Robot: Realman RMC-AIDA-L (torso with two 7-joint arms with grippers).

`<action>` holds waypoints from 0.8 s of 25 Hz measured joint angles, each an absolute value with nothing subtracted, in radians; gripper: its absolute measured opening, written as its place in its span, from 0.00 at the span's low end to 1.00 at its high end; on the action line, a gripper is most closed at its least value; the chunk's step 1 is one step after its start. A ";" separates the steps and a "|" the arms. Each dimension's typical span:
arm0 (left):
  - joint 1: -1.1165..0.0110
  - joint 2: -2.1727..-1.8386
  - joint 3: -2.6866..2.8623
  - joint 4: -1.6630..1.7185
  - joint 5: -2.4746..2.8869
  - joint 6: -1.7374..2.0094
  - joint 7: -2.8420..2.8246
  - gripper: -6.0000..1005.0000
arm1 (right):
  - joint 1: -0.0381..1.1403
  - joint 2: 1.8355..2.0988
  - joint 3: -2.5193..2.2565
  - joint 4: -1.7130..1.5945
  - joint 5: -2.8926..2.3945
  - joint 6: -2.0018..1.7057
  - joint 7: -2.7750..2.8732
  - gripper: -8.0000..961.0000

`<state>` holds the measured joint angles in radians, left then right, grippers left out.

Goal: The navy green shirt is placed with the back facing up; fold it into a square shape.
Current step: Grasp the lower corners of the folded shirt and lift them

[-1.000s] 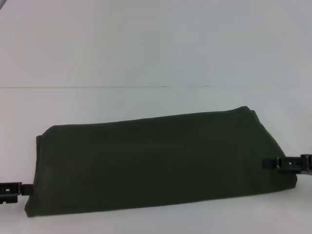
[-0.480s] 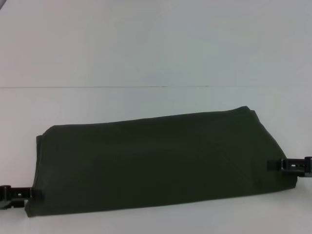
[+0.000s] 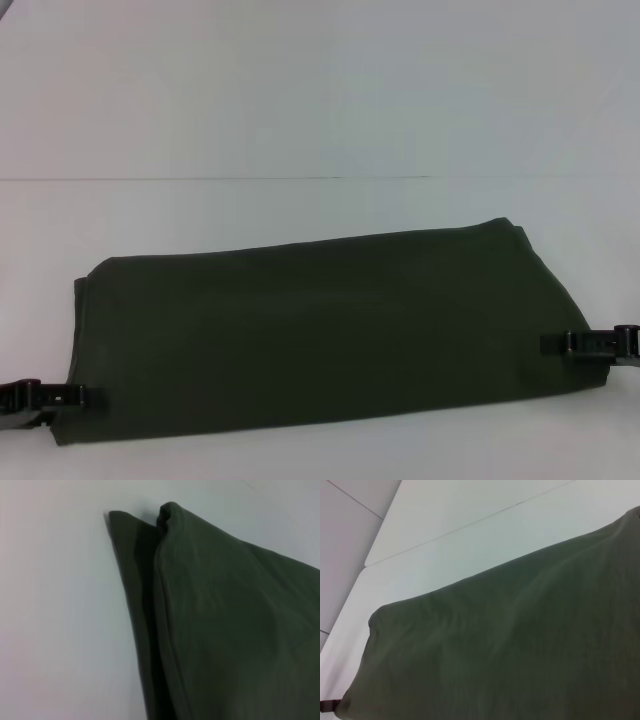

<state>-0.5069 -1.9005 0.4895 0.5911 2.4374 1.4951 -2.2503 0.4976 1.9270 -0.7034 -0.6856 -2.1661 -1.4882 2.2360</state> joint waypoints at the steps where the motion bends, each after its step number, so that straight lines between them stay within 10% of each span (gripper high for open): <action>1: -0.508 -1.901 0.489 0.591 2.437 1.497 -2.252 0.76 | 0.498 1.927 -0.703 -0.686 -2.166 -1.488 2.236 0.97; 13: -0.522 -1.905 0.563 0.607 2.439 1.501 -2.260 0.75 | 0.500 1.927 -0.704 -0.687 -2.166 -1.486 2.240 0.97; 20: -0.520 -1.913 0.590 0.639 2.439 1.496 -2.258 0.56 | 0.502 1.927 -0.702 -0.688 -2.166 -1.486 2.240 0.97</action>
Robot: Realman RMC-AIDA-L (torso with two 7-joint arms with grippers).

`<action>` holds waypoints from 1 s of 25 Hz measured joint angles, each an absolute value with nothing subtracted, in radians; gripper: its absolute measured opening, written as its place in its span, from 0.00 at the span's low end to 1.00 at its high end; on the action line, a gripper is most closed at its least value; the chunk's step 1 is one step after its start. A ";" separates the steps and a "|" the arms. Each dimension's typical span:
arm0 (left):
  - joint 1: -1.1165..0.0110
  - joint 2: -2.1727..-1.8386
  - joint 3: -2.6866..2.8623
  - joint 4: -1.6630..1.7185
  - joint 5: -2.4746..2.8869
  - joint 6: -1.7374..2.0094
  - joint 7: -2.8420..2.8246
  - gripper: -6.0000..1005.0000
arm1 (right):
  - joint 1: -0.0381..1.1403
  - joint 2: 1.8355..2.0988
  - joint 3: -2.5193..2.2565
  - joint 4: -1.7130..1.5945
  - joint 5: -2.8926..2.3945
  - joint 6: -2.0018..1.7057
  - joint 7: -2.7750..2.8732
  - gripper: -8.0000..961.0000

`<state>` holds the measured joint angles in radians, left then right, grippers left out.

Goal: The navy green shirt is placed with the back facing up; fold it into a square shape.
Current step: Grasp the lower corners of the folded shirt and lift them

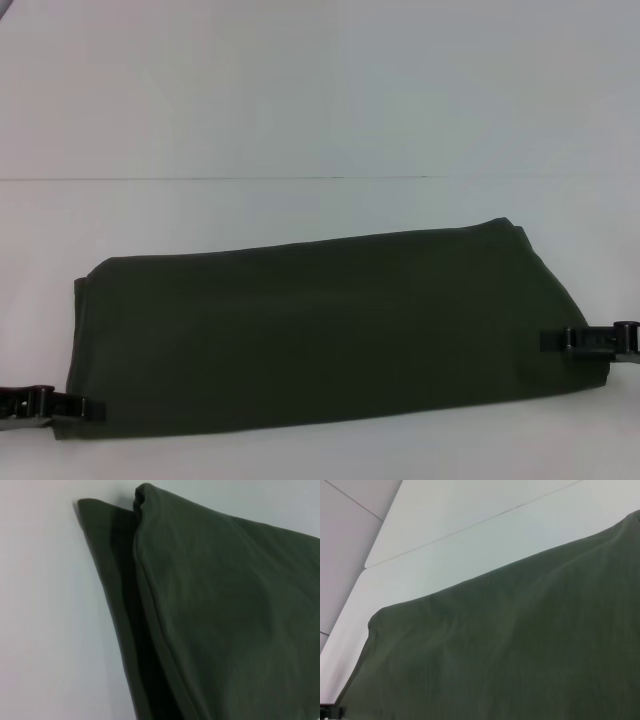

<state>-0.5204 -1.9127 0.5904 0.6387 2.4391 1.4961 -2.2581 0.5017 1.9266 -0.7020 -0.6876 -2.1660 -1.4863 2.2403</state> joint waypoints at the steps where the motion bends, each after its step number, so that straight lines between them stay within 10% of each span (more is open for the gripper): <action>1: -0.521 -1.913 0.590 0.640 2.439 1.496 -2.257 0.54 | 0.502 1.927 -0.701 -0.688 -2.166 -1.486 2.241 0.97; 6: -0.523 -1.913 0.590 0.639 2.439 1.494 -2.259 0.43 | 0.507 1.917 -0.698 -0.701 -2.166 -1.495 2.302 0.97; 16: -0.535 -1.908 0.587 0.639 2.439 1.495 -2.263 0.06 | 0.601 1.817 -0.699 -0.781 -2.347 -1.522 2.590 0.97; 25: -0.537 -1.907 0.591 0.639 2.439 1.506 -2.263 0.06 | 0.652 1.874 -0.703 -0.770 -2.524 -1.513 2.600 0.96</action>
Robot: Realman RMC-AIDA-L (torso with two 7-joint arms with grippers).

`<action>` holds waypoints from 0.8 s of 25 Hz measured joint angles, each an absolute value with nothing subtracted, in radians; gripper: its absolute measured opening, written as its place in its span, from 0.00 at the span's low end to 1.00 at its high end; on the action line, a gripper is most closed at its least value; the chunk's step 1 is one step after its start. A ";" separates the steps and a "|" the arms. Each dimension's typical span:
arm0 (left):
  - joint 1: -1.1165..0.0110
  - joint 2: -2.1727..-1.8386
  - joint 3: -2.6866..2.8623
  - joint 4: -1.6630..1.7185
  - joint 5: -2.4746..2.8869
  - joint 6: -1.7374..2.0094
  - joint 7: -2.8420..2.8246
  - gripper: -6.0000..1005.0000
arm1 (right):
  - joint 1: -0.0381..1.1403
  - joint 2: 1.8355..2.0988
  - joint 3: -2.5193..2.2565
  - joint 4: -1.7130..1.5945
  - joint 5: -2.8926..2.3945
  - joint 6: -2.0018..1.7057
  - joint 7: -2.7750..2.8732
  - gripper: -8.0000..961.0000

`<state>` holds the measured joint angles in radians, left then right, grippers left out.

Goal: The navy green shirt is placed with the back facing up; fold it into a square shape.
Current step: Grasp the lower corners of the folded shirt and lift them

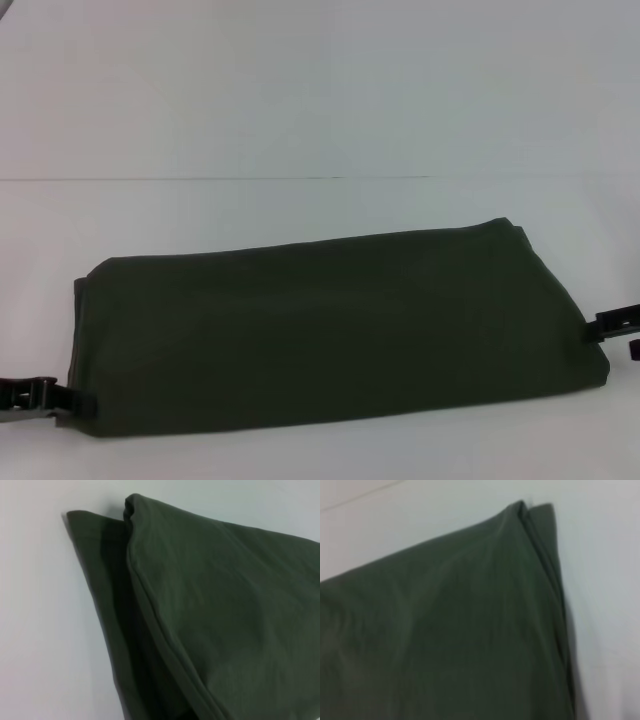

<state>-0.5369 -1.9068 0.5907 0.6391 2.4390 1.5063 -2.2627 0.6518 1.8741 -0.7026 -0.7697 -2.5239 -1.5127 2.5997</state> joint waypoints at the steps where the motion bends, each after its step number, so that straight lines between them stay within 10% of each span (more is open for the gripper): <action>1: -0.536 -1.907 0.591 0.639 2.439 1.507 -2.263 0.06 | 0.652 1.882 -0.703 -0.770 -2.524 -1.511 2.597 0.96; 20: -0.536 -1.914 0.587 0.637 2.434 1.507 -2.261 0.06 | 0.655 1.933 -0.740 -0.765 -2.546 -1.438 2.570 0.93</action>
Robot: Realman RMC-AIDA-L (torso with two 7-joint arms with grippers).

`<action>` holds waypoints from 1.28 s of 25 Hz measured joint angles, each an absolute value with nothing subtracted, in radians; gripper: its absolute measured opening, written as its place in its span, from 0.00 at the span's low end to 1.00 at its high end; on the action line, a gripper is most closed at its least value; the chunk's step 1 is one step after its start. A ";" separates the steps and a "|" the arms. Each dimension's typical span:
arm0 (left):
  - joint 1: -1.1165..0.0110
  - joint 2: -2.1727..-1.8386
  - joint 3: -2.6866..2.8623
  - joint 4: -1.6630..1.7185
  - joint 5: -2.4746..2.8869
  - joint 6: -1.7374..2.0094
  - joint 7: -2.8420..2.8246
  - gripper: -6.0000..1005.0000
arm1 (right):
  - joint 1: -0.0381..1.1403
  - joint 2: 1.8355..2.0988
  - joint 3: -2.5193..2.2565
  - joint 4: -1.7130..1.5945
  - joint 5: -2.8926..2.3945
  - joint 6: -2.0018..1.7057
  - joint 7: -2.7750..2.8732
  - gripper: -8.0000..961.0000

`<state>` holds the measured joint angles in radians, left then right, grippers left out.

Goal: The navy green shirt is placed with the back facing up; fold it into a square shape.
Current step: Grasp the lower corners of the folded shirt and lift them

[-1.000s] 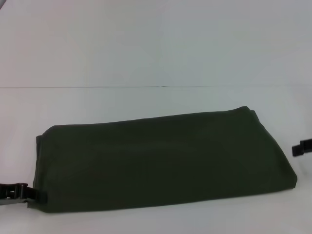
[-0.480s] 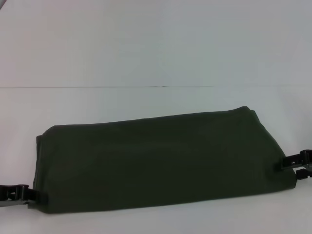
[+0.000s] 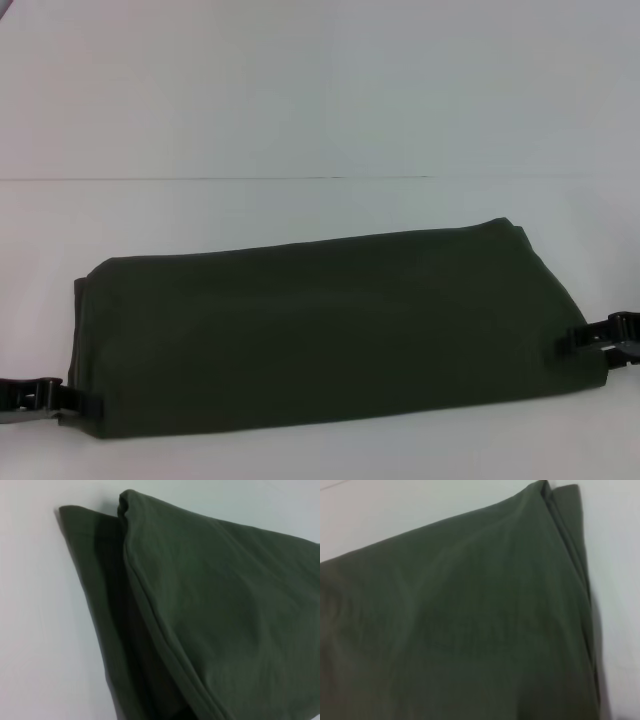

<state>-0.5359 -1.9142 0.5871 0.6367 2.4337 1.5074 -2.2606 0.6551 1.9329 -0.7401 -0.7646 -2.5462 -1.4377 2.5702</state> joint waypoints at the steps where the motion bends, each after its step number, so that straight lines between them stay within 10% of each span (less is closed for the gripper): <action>1: -0.536 -1.914 0.588 0.637 2.432 1.507 -2.261 0.06 | 0.655 1.935 -0.743 -0.764 -2.546 -1.436 2.569 0.93; 22: -0.548 -1.916 0.583 0.637 2.431 1.501 -2.262 0.06 | 0.648 1.963 -0.782 -0.755 -2.549 -1.395 2.561 0.89; 32: -0.547 -1.915 0.583 0.640 2.430 1.502 -2.263 0.06 | 0.651 1.967 -0.784 -0.762 -2.578 -1.389 2.559 0.67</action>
